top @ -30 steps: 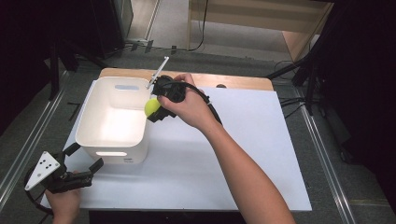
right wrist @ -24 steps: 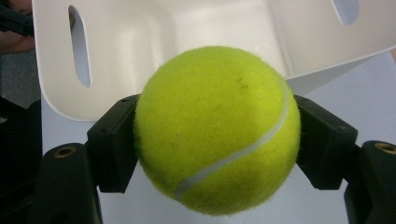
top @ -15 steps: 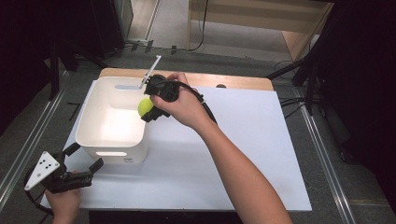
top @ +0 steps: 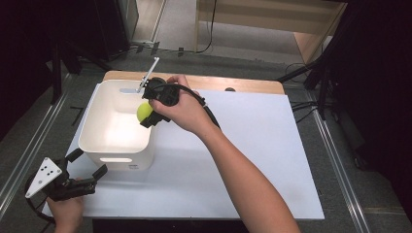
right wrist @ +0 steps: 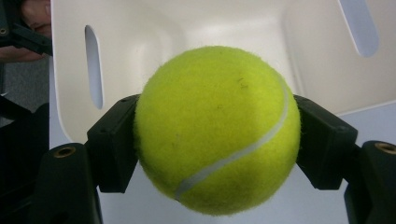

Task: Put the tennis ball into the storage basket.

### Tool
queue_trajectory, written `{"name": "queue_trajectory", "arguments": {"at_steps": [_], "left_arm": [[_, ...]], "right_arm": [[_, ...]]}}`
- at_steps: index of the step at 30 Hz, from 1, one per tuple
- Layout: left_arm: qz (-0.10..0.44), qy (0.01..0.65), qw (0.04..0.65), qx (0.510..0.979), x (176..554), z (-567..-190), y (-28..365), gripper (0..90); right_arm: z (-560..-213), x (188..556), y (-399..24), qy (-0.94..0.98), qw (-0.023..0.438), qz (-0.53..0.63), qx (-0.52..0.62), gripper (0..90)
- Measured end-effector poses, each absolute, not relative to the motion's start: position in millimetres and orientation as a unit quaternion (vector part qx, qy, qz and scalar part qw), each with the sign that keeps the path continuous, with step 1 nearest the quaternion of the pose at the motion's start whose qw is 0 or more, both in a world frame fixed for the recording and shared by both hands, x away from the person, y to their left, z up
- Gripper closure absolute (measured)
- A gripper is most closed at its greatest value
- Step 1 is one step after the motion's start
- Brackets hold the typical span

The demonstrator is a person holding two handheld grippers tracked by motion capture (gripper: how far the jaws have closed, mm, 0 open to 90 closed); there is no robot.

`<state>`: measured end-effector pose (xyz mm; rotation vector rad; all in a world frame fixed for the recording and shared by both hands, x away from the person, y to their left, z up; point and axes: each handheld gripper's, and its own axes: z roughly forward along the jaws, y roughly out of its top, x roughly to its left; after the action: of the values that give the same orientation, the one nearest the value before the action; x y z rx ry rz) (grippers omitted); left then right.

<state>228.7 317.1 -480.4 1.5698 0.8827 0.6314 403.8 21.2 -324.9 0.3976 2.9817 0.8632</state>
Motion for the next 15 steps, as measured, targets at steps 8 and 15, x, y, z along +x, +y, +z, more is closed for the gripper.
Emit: {"name": "queue_trajectory", "arguments": {"at_steps": [8, 15], "left_arm": [[0.270, 0.377, 0.578, 0.672, 229, -480, 318, 0.0], [0.269, 0.377, 0.578, 0.672, 229, -480, 318, 0.0]], "right_arm": [[-325, 402, 31, 0.953, 0.003, 0.275, 0.127, 23.4], [-328, 401, 38, 0.954, 0.000, 0.275, 0.119, 23.4]]}}
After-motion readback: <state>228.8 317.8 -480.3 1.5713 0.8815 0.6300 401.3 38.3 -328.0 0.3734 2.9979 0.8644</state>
